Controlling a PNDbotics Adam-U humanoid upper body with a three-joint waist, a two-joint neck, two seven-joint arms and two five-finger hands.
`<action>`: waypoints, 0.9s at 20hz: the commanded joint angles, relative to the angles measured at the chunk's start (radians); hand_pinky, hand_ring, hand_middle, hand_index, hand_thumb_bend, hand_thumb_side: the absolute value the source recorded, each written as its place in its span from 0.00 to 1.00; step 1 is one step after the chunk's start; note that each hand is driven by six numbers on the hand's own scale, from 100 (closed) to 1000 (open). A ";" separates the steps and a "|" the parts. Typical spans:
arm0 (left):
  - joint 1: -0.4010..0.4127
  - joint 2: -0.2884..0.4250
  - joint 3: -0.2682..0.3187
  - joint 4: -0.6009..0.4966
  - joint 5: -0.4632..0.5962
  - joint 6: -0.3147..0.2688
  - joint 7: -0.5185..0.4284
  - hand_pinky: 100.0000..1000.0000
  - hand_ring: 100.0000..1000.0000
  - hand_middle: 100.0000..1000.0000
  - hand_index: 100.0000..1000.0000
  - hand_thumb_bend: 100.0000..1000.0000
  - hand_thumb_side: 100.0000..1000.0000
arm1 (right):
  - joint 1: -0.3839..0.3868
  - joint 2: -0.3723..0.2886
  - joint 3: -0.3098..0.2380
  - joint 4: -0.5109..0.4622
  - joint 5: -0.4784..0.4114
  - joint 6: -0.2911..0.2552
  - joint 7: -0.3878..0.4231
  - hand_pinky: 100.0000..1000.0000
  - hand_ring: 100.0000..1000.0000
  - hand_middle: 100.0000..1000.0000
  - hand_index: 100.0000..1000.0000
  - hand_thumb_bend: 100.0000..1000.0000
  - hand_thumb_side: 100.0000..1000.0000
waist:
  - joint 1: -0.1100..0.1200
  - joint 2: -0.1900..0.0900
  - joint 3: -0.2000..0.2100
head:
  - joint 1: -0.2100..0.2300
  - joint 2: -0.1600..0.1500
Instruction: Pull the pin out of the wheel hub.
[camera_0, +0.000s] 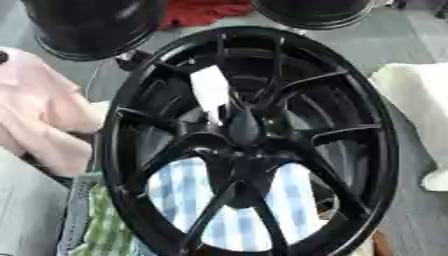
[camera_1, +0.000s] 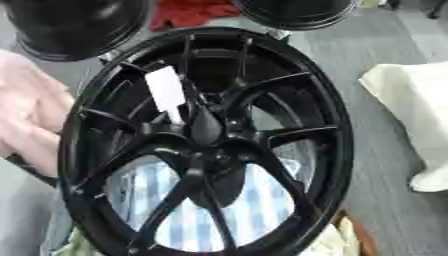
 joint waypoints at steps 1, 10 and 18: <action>-0.002 0.055 0.003 -0.020 -0.013 -0.017 -0.004 0.83 0.59 0.60 0.74 0.00 0.65 | 0.003 -0.013 -0.004 -0.008 0.005 -0.003 0.001 0.77 0.68 0.62 0.64 0.00 0.19 | 0.006 -0.017 0.004 | -0.009 -0.006; 0.016 0.269 -0.011 -0.020 -0.144 -0.143 -0.127 0.83 0.61 0.65 0.76 0.00 0.56 | 0.009 -0.027 -0.008 -0.008 0.040 0.006 -0.021 0.77 0.68 0.62 0.64 0.00 0.20 | 0.045 -0.015 0.019 | -0.048 0.011; -0.017 0.456 -0.028 -0.020 -0.245 -0.107 -0.151 0.82 0.63 0.66 0.78 0.00 0.53 | 0.012 -0.020 -0.004 -0.008 0.056 0.012 -0.031 0.77 0.68 0.62 0.64 0.00 0.20 | 0.045 -0.013 0.021 | -0.064 0.016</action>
